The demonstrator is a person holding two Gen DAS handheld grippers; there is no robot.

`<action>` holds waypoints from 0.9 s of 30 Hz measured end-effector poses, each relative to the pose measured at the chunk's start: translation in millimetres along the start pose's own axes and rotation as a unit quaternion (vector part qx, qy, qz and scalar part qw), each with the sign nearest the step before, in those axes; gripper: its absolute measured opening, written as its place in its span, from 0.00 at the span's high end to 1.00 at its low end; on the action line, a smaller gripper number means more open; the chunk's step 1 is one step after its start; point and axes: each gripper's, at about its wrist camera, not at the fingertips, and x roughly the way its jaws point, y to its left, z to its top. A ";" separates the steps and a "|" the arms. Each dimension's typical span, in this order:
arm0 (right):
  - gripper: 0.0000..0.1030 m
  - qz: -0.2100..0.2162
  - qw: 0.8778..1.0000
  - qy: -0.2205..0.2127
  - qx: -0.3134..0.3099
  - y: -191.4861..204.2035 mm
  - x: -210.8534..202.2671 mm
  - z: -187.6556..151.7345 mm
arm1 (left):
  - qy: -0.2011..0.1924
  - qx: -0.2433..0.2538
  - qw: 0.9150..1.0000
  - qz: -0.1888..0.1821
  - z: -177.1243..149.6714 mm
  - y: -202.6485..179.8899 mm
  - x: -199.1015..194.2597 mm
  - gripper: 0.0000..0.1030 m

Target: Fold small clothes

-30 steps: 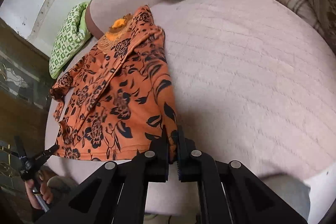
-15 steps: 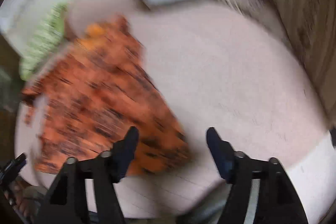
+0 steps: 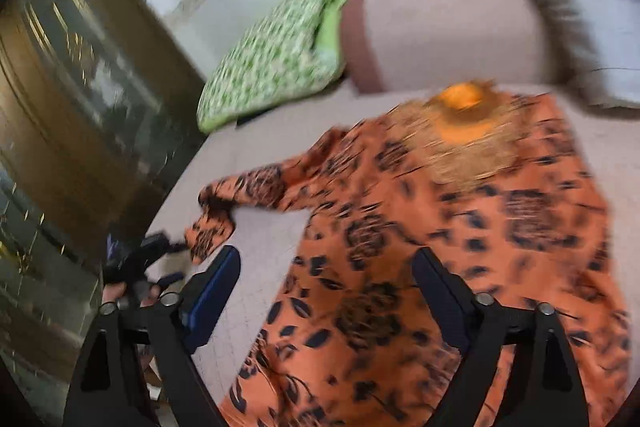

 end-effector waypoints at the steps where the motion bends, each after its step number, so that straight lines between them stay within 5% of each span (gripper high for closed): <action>1: 0.27 0.003 1.000 0.008 -0.006 5.4 10.7 -0.5 | -0.010 0.016 1.000 0.013 3.7 -9.8 3.6 0.40; 2: 0.32 0.009 1.000 0.019 -0.012 10.1 18.8 -1.0 | -0.011 0.027 0.999 0.017 8.2 -20.2 11.9 0.46; 5: 0.44 0.004 0.999 0.041 -0.022 18.6 33.7 -2.7 | -0.004 0.023 0.999 0.047 14.0 -30.9 30.8 0.89; 6: 0.45 -0.005 0.999 0.044 -0.024 18.7 36.5 -2.1 | -0.008 0.010 1.000 0.027 11.9 -30.7 28.1 0.96; 9: 0.44 -0.001 0.998 0.058 -0.019 14.6 39.1 1.2 | -0.041 0.002 0.999 -0.019 18.6 -29.9 5.3 0.96; 12: 0.42 0.019 0.998 0.057 -0.001 1.3 26.4 5.3 | -0.122 0.074 0.985 -0.098 12.4 -58.5 -61.4 0.96; 14: 0.42 0.030 0.998 0.059 0.013 -7.2 18.0 7.8 | -0.171 0.137 0.963 -0.159 -11.4 -83.9 -111.4 0.96; 17: 0.42 0.040 0.998 0.051 0.027 -22.0 -1.5 9.4 | -0.197 0.240 0.932 -0.187 -62.1 -123.9 -159.8 0.96; 20: 0.42 0.034 0.998 0.040 0.037 -38.0 -21.1 10.1 | -0.206 0.346 0.891 -0.209 -128.6 -158.4 -189.6 0.96; 23: 0.42 0.034 0.998 0.023 0.055 -65.1 -44.9 8.7 | -0.189 0.437 0.850 -0.224 -190.2 -189.5 -192.3 0.96; 27: 0.42 0.039 0.995 0.012 0.086 -110.2 -69.5 4.9 | -0.116 0.510 0.814 -0.253 -251.3 -221.5 -165.9 0.96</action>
